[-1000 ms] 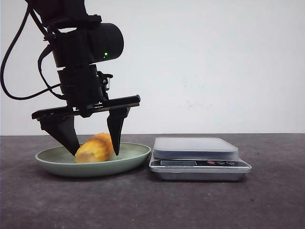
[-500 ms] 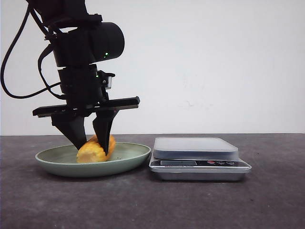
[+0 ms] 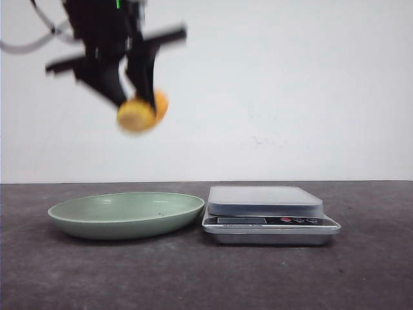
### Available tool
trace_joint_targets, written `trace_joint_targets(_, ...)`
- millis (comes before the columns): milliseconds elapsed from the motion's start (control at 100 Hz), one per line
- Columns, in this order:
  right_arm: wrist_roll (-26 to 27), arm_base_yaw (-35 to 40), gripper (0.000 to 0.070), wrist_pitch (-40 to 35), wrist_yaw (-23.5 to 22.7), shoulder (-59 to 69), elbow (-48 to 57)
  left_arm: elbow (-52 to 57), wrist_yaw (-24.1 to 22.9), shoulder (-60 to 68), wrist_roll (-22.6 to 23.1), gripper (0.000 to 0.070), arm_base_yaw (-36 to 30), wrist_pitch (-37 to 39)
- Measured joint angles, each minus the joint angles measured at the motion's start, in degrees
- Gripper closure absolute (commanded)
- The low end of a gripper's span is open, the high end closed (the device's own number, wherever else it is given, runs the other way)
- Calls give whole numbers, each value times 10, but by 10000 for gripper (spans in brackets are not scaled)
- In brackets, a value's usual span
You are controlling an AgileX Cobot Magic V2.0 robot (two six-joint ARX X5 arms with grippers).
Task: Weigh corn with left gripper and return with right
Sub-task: 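Lift the corn with the left gripper and carry it over the scale, then lower the corn onto the scale and open the left gripper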
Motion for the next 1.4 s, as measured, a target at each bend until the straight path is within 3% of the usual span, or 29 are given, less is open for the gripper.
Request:
trace_joint_targets(350, 0, 0, 84, 0, 0, 0, 0, 96, 20, 46, -11, 696, -98, 68)
trace_joint_targets(810, 0, 0, 84, -12, 0, 0, 0, 120, 19, 236, -61, 697, -101, 88)
trace_joint_targets(1310, 0, 0, 84, -30, 0, 0, 0, 120, 24, 276, -76, 696, -102, 90)
trace_joint_targets(1400, 1, 0, 83, -30, 0, 0, 0, 120, 28, 276, -76, 598, -103, 88)
